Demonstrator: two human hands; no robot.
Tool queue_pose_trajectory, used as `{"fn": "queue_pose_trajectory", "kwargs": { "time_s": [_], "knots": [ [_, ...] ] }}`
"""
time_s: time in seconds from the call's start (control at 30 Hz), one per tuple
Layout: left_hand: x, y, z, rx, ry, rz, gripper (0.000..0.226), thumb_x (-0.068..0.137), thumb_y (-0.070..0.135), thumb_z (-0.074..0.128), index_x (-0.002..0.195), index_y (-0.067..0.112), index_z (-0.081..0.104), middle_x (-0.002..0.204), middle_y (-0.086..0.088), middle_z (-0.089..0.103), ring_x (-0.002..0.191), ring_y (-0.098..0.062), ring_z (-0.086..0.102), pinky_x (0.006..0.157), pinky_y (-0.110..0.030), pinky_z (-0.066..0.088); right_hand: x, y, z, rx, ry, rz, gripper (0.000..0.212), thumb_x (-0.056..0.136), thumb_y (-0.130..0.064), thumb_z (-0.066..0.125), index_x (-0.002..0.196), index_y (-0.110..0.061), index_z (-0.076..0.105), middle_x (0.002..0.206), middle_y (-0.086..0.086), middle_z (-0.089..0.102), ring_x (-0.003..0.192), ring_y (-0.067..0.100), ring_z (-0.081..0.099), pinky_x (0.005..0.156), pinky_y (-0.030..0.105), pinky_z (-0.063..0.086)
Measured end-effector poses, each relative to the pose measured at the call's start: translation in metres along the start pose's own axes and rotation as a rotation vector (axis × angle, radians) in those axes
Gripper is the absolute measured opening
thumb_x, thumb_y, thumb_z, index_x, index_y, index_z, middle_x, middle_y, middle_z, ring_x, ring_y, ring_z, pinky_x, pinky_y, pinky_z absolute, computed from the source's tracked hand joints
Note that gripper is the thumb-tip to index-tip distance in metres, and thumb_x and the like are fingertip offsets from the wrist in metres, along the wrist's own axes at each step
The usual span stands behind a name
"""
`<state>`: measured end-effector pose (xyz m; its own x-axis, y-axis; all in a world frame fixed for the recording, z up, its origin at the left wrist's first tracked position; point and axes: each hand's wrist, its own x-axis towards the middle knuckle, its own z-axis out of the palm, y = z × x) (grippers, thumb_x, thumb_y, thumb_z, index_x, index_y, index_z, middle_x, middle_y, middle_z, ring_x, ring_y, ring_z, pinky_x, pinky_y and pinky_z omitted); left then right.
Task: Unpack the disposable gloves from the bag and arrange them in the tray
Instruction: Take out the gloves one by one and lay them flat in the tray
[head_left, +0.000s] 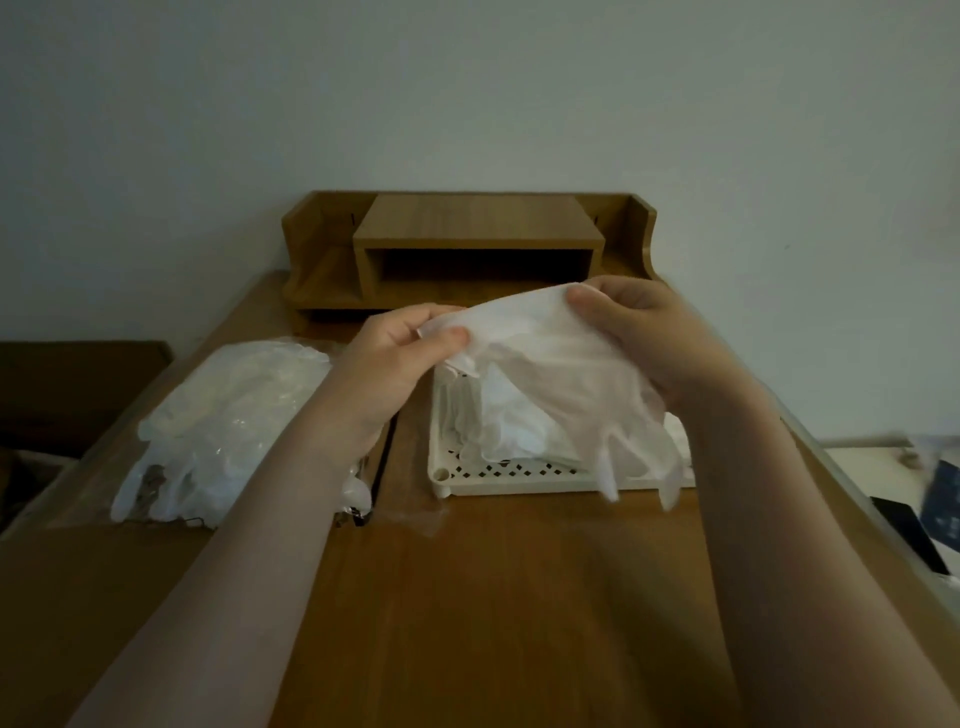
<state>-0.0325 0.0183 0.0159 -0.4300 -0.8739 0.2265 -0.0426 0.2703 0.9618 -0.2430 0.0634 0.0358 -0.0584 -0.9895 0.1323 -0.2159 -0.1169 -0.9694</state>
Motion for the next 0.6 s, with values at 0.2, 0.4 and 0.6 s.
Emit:
{"fn": "queue_pose_trajectory", "kwargs": {
  "time_s": [0.2,0.4,0.6],
  "knots": [
    [0.02,0.013,0.015,-0.057,-0.098,-0.05,0.029,0.092,0.008,0.048,0.066,0.014,0.059,0.064,0.003,0.057,0.067,-0.01,0.056,0.071,-0.024,0.046,0.011,0.003,-0.063,-0.184,-0.49,0.176,0.038,0.065,-0.048,0.077,0.081,-0.013,0.075,0.067,0.003,0.067,0.053,0.014,0.064,0.046,0.022,0.05],
    [0.05,0.003,0.033,0.099,-0.129,-0.197,0.02,0.092,0.013,0.048,0.075,0.013,0.058,0.072,-0.001,0.056,0.068,-0.014,0.055,0.067,-0.025,0.045,0.016,0.024,-0.094,-0.097,-0.298,0.348,0.018,0.079,-0.025,0.068,0.086,-0.01,0.074,0.093,0.012,0.072,0.084,0.027,0.07,0.075,0.037,0.059],
    [0.086,-0.005,0.049,0.403,0.126,-0.036,0.01,0.092,0.019,0.055,0.086,0.02,0.063,0.09,0.002,0.068,0.081,-0.01,0.062,0.073,-0.025,0.047,0.036,0.023,-0.096,-0.575,0.355,-0.006,0.012,0.091,-0.012,0.056,0.09,-0.017,0.067,0.081,0.001,0.063,0.076,0.016,0.057,0.064,0.021,0.043]
  ]
}}
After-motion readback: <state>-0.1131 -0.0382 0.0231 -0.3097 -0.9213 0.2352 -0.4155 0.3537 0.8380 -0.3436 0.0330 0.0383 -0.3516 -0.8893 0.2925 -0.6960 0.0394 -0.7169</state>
